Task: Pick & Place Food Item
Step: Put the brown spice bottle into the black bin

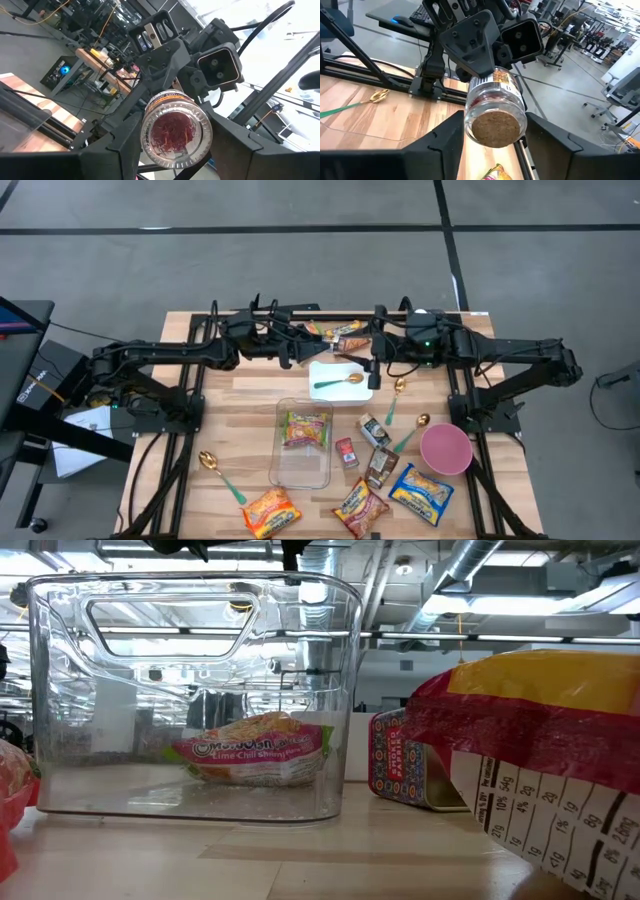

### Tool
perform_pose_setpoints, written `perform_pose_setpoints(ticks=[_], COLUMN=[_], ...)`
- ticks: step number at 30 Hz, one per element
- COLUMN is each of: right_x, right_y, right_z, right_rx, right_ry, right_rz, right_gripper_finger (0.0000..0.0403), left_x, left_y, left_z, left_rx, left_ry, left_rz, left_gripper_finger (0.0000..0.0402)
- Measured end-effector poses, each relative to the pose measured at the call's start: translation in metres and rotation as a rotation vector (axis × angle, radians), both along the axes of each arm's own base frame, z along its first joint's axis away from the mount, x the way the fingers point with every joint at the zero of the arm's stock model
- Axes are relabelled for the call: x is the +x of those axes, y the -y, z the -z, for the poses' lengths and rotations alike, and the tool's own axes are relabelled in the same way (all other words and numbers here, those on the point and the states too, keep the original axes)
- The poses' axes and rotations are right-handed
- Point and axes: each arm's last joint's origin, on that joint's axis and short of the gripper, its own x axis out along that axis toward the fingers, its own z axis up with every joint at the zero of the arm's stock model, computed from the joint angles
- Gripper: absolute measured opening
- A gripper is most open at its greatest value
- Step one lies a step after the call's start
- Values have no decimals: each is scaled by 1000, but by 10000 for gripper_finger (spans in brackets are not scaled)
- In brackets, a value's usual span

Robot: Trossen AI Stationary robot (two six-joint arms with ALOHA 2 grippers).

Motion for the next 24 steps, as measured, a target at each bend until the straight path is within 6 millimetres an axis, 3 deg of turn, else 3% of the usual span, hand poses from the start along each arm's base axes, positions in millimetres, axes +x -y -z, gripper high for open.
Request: perform_pose_setpoints(ticks=[12,14,20,24], right_x=[0,0,0,0], right_y=[-3,-3,-4,-3], right_z=[0,0,0,0], right_rx=[-2,-1,26,26], right_ry=[0,1,4,3], right_rz=[-8,-8,-11,6], right_gripper_finger=[167,166,165,165], left_x=[0,0,1,2], left_y=[0,0,0,-1], left_z=[0,0,2,8], left_rx=[-2,-2,-7,38], left_ry=[0,0,-28,-90], left_rz=[2,1,-7,-17], left_gripper_finger=[184,208,331,385])
